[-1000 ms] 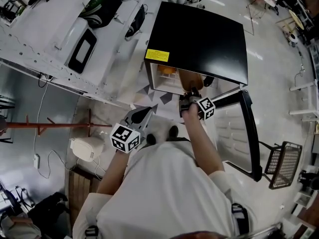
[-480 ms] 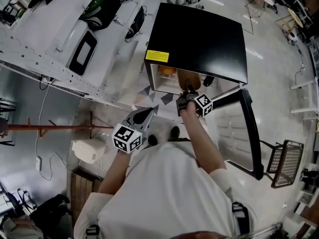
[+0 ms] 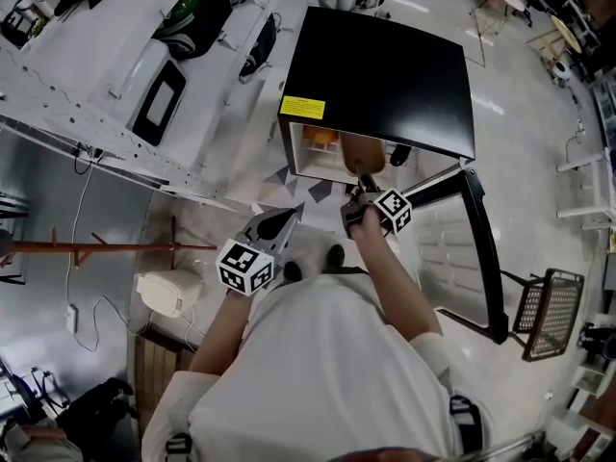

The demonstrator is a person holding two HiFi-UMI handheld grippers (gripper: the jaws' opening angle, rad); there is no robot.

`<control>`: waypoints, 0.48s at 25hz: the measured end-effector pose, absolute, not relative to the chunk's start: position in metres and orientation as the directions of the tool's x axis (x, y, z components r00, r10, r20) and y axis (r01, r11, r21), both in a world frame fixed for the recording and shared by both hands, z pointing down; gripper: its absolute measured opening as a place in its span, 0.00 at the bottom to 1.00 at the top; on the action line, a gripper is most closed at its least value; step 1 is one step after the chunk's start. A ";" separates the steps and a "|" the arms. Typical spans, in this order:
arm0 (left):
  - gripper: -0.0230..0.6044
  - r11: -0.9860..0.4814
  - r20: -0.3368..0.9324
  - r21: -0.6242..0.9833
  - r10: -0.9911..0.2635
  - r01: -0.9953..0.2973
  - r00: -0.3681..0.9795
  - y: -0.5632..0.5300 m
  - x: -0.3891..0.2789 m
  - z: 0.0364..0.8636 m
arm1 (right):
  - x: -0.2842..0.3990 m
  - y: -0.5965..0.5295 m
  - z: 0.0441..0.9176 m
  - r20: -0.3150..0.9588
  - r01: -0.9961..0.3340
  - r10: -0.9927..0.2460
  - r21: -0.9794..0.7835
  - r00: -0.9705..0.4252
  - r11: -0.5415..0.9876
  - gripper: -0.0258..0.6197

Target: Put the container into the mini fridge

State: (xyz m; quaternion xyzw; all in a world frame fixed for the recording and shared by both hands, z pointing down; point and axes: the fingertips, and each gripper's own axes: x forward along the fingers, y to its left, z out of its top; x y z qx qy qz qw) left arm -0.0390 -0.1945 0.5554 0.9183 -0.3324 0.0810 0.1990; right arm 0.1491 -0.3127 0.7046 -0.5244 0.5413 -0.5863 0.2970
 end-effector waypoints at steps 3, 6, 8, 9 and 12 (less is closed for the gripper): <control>0.04 -0.705 0.283 0.322 -0.565 -0.632 0.775 -0.192 -0.034 0.559 | 0.146 -0.293 0.698 0.348 -0.393 -0.893 -0.892 -0.285 -0.222 0.70; 0.04 -0.715 0.284 0.327 -0.550 -0.618 0.785 -0.191 -0.027 0.562 | 0.137 -0.280 0.684 0.386 -0.625 -0.876 -0.769 -0.289 -0.132 0.70; 0.04 -0.721 0.280 0.323 -0.545 -0.613 0.790 -0.192 -0.024 0.560 | 0.126 -0.279 0.677 0.391 -0.718 -0.867 -0.694 -0.309 -0.057 0.70; 0.04 -0.723 0.277 0.322 -0.546 -0.611 0.791 -0.192 -0.023 0.559 | 0.120 -0.280 0.675 0.392 -0.750 -0.861 -0.661 -0.324 -0.019 0.70; 0.04 -0.721 0.272 0.321 -0.552 -0.615 0.788 -0.192 -0.022 0.558 | 0.104 -0.282 0.669 0.398 -0.830 -0.840 -0.548 -0.369 0.105 0.69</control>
